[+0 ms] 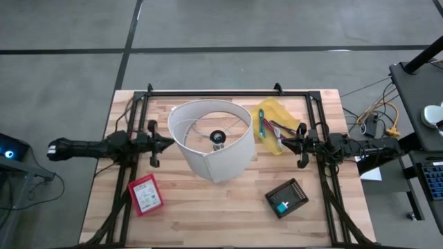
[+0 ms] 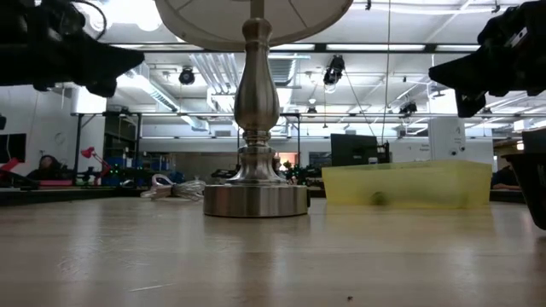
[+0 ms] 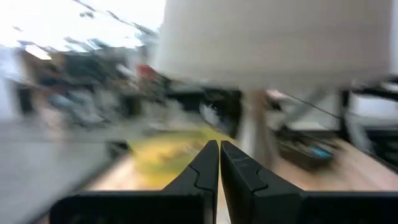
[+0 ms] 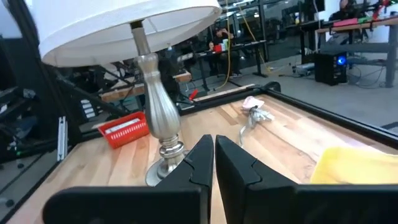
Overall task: Pick and place items into bin
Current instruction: Return to Home Position
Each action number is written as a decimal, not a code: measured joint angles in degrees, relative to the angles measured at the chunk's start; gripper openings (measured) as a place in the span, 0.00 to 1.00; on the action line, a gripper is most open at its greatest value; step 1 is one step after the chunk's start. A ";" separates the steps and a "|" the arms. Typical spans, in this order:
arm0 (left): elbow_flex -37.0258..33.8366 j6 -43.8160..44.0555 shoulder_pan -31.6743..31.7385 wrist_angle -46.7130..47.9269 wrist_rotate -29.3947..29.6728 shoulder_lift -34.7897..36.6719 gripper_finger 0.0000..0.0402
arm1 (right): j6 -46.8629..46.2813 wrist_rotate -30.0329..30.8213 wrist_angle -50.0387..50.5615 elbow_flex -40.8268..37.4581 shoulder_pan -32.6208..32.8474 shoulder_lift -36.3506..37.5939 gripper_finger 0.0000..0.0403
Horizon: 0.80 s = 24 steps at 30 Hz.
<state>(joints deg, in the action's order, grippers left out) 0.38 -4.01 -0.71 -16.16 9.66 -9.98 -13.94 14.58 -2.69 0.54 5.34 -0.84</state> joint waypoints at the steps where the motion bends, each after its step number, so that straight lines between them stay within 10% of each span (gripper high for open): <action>1: 0.00 1.15 0.66 1.64 -2.59 -0.30 0.00 | -0.67 0.32 -0.03 0.00 0.00 0.04 0.02; 24: -0.09 8.11 1.20 12.86 -13.76 8.11 0.00 | 2.00 -5.83 0.85 0.00 0.02 -2.98 0.02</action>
<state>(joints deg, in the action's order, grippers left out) 0.30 4.09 0.49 -3.30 -4.10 -1.88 -11.95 8.75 -1.84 0.54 5.37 -3.82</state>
